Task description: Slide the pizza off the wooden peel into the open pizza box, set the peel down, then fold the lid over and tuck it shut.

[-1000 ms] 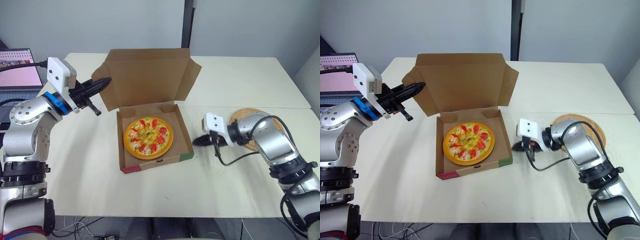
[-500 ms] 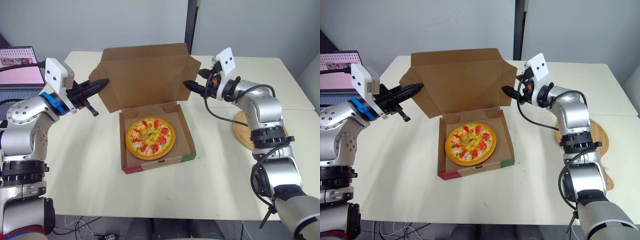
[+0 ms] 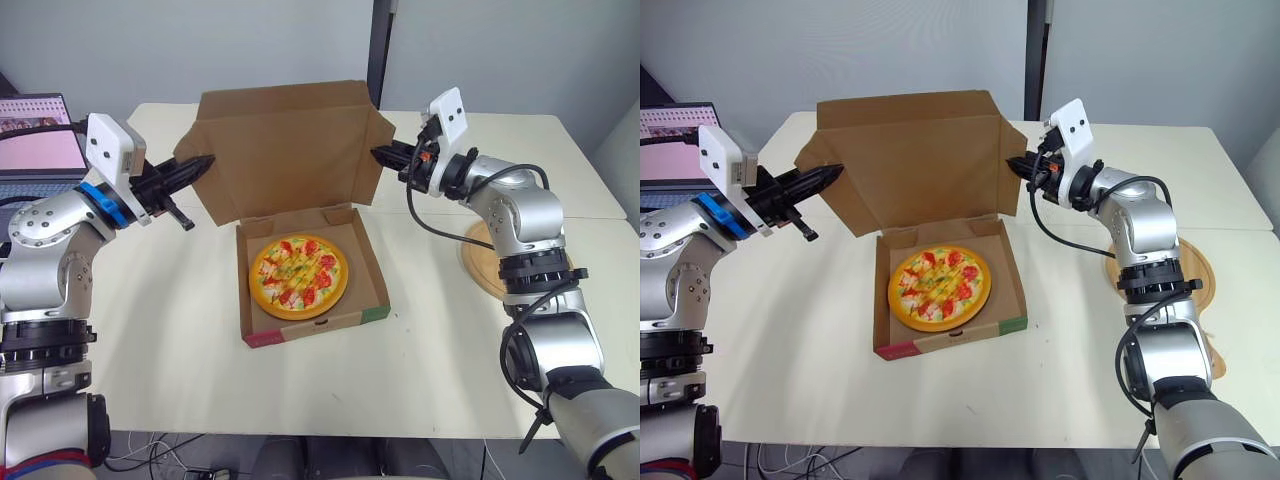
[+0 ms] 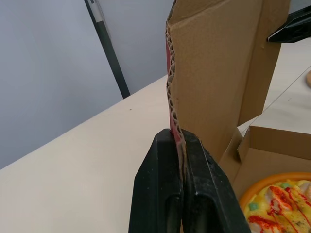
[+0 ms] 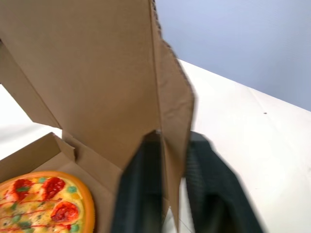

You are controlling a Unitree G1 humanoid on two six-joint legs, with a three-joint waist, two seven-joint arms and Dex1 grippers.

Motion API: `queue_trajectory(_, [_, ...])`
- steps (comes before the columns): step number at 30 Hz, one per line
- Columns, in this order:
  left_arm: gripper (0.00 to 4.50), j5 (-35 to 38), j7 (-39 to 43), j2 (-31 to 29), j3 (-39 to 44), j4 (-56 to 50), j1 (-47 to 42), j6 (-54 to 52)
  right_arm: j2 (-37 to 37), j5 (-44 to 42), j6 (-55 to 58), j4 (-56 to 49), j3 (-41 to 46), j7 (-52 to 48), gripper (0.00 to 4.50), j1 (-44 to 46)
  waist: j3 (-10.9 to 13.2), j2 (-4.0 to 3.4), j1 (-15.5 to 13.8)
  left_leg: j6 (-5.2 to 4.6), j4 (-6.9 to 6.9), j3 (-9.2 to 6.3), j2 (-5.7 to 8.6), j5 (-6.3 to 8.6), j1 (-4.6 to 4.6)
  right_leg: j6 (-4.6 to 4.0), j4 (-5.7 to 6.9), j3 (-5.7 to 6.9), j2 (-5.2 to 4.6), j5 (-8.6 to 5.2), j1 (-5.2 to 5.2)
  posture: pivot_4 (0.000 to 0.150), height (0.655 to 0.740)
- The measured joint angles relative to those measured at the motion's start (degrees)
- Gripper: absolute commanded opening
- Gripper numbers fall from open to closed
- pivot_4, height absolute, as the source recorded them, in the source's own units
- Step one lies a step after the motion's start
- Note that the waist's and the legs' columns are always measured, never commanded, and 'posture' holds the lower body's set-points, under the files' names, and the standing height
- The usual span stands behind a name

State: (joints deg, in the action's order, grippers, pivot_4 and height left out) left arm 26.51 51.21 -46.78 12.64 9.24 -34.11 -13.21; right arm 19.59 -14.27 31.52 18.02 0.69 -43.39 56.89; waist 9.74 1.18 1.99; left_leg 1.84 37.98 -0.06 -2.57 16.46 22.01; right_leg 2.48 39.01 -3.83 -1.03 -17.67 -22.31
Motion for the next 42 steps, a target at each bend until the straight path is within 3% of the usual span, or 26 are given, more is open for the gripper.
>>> queue_trajectory(6, [0.00, -3.88, -2.20, 3.05, -3.30, 4.36, -7.79, -0.48, 1.95, 1.29, 0.47, -4.85, -0.07, 3.94, 0.05, -0.91, -0.01, 0.01, -0.39, 0.00, 0.06, 0.01, 0.07, 0.00, 0.12, 0.01, -0.02, 0.12, -0.02, 0.01, 0.00, 0.150, 0.7368])
queue_trajectory(16, [0.00, -10.61, -4.21, 14.29, -9.32, 21.38, -23.41, -0.91, 6.91, 1.97, 9.90, -21.26, 1.60, 12.57, 0.05, -9.47, -0.02, 0.03, -0.13, 0.01, 0.12, 0.00, 0.19, -0.01, 0.54, 0.03, 0.02, 0.16, -0.01, 0.02, -0.35, 0.150, 0.7368])
queue_trajectory(22, [0.00, -10.78, -2.58, 16.89, -9.32, 24.51, -26.41, -1.91, 6.92, 2.16, 15.23, -29.90, 2.79, 17.98, 0.05, -13.52, -0.03, 0.03, 0.02, 0.06, 0.14, 0.01, 0.18, -0.06, 0.85, 0.05, 0.15, 0.00, -0.01, 0.04, -0.83, 0.150, 0.7368])
queue_trajectory(31, [0.00, -9.52, 0.50, 16.57, -7.84, 21.82, -25.63, -6.17, 6.19, 1.70, 17.95, -33.39, 3.24, 21.51, 0.05, -14.50, -0.03, 0.04, -0.14, 0.25, 0.15, 0.02, 0.23, -0.17, 0.88, 0.09, 0.17, -0.04, -0.02, 0.06, -0.85, 0.150, 0.7368])
queue_trajectory(34, [0.62, -9.15, 1.20, 15.94, -7.32, 21.98, -25.02, -5.81, 6.19, 1.40, 17.94, -33.59, 3.23, 21.50, 0.00, -14.56, -0.03, 0.04, -0.14, 0.24, 0.15, 0.02, 0.22, -0.17, 0.88, 0.09, 0.18, -0.02, -0.01, 0.06, -0.85, 0.150, 0.7368])
queue_trajectory(40, [2.51, -8.89, 3.12, 13.30, -5.57, 23.38, -24.51, -3.04, 6.26, 0.68, 17.94, -33.66, 3.20, 21.39, 0.00, -14.56, -0.03, 0.04, -0.04, 0.23, 0.15, 0.02, 0.21, -0.17, 0.86, 0.09, 0.19, -0.03, -0.01, 0.06, -0.86, 0.150, 0.7368])
queue_trajectory(42, [2.51, -8.19, 3.68, 12.59, -4.33, 23.46, -23.74, -3.18, 6.55, 0.44, 17.89, -33.64, 3.21, 21.37, 0.00, -14.56, -0.03, 0.04, -0.09, 0.23, 0.15, 0.02, 0.21, -0.16, 0.87, 0.09, 0.20, -0.02, -0.01, 0.06, -0.86, 0.150, 0.7368])
